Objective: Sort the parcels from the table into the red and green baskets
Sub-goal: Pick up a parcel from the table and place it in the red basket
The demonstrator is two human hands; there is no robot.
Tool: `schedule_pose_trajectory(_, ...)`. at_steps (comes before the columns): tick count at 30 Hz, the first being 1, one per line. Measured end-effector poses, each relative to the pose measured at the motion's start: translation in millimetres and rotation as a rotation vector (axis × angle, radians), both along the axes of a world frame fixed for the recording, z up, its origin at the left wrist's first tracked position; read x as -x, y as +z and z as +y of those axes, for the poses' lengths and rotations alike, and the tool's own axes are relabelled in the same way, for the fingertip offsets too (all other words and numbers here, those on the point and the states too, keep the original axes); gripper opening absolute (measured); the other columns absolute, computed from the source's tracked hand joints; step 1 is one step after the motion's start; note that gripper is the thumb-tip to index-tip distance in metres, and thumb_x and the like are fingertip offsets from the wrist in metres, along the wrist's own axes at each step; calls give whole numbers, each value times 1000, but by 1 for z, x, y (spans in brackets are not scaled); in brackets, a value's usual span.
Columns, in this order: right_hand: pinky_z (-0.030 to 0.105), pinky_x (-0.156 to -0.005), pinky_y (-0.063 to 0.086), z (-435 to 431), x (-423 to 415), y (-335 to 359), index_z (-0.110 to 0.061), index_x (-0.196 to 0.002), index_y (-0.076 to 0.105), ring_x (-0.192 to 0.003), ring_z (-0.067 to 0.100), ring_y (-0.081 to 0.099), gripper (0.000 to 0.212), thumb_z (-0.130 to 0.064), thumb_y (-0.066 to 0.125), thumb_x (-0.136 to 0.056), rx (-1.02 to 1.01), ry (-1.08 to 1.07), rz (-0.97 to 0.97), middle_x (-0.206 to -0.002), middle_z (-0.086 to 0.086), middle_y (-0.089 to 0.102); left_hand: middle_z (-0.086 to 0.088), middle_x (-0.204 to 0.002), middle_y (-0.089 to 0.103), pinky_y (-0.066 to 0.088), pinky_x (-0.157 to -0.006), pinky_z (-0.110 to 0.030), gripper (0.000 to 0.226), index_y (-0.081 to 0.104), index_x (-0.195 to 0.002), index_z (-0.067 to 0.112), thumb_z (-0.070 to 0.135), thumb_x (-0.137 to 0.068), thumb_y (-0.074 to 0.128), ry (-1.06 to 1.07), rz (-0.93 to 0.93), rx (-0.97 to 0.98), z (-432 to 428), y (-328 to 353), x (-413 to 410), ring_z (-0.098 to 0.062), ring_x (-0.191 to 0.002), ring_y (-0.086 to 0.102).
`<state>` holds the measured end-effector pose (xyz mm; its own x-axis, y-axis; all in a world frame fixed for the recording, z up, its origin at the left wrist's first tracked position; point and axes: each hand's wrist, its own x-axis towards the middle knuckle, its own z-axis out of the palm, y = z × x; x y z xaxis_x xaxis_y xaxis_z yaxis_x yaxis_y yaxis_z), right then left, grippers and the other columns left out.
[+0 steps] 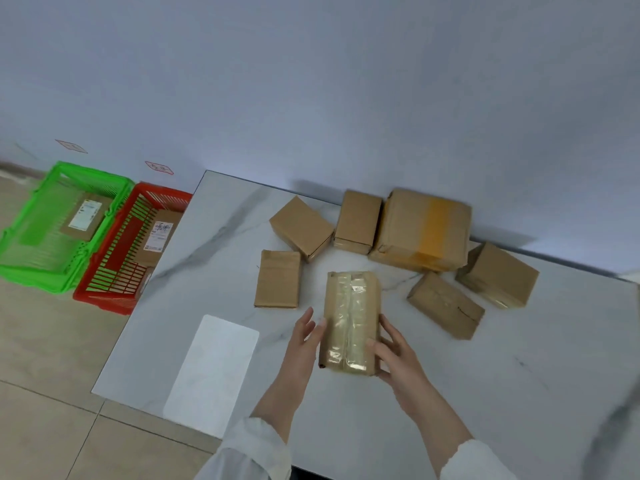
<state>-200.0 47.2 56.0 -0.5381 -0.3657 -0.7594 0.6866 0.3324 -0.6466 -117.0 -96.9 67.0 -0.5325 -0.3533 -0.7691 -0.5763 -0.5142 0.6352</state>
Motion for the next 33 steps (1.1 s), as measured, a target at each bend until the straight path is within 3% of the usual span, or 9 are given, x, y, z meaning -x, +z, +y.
schedule_pose_trajectory(4, 42, -92, 51, 16, 0, 69, -35, -138, 39, -110, 16, 62, 53, -16, 56, -91, 156, -60, -10, -115, -4, 67, 12, -133, 53, 48, -85, -24, 59, 32, -142, 38, 46, -87, 50, -127, 206, -27, 10, 71, 10, -7, -119, 53)
schedule_pose_trajectory(7, 40, -89, 52, 22, -1, 110, -33, -138, 39, -107, 14, 65, 51, -15, 53, -92, 228, -88, 9, -111, -6, 70, 6, -132, 56, 53, -74, -17, 60, 37, -139, 37, 37, -84, 59, -164, 305, -13, 17, 109, 14, -9, -116, 58)
schedule_pose_trajectory(12, 44, -93, 50, 30, -2, 152, -33, -137, 41, -110, 12, 62, 52, -21, 57, -89, 279, -127, 91, -114, -9, 69, 3, -130, 57, 54, -77, -27, 66, 40, -134, 44, 40, -75, 69, -211, 387, 12, 19, 145, 16, -16, -114, 60)
schedule_pose_trajectory(15, 47, -100, 46, 31, -3, 170, -36, -139, 36, -118, 14, 56, 74, -37, 67, -73, 280, -133, 171, -127, -7, 59, 5, -130, 57, 54, -81, -30, 66, 40, -132, 48, 43, -74, 71, -276, 420, 39, 18, 157, 13, -14, -113, 61)
schedule_pose_trajectory(19, 36, -86, 52, 29, -5, 183, -31, -137, 38, -110, 14, 61, 65, -23, 67, -79, 294, -226, 249, -122, -3, 61, 9, -129, 59, 53, -91, -37, 70, 42, -131, 48, 48, -68, 72, -320, 460, 56, 21, 166, 9, -12, -113, 61)
schedule_pose_trajectory(23, 35, -92, 50, 20, -8, 188, -30, -136, 40, -110, 13, 59, 63, -12, 68, -82, 217, -306, 366, -126, -1, 59, 6, -130, 57, 52, -91, -32, 51, 45, -129, 39, 26, -84, 68, -243, 459, 150, 27, 176, 12, -12, -118, 56)
schedule_pose_trajectory(26, 28, -95, 46, 11, -13, 193, -30, -142, 35, -115, 9, 52, 78, -17, 76, -76, 84, -310, 502, -135, -2, 47, 7, -135, 50, 49, -94, -23, 71, 34, -142, 26, 27, -81, 71, -214, 457, 267, 35, 188, 18, -7, -120, 51)
schedule_pose_trajectory(29, 23, -98, 38, 3, -21, 200, -37, -145, 23, -121, 6, 36, 93, -24, 79, -72, -97, -135, 696, -131, -9, 27, 5, -139, 43, 44, -103, -32, 100, 19, -147, 21, 38, -69, 80, -209, 418, 311, 38, 194, 30, -12, -126, 46)
schedule_pose_trajectory(33, 12, -93, 36, 8, -22, 203, -35, -148, 15, -122, -2, 33, 100, -28, 79, -72, -33, -37, 724, -136, -14, 27, 2, -131, 53, 46, -101, -39, 94, 26, -144, 21, 35, -69, 80, -110, 366, 215, 23, 198, 39, -17, -115, 56)
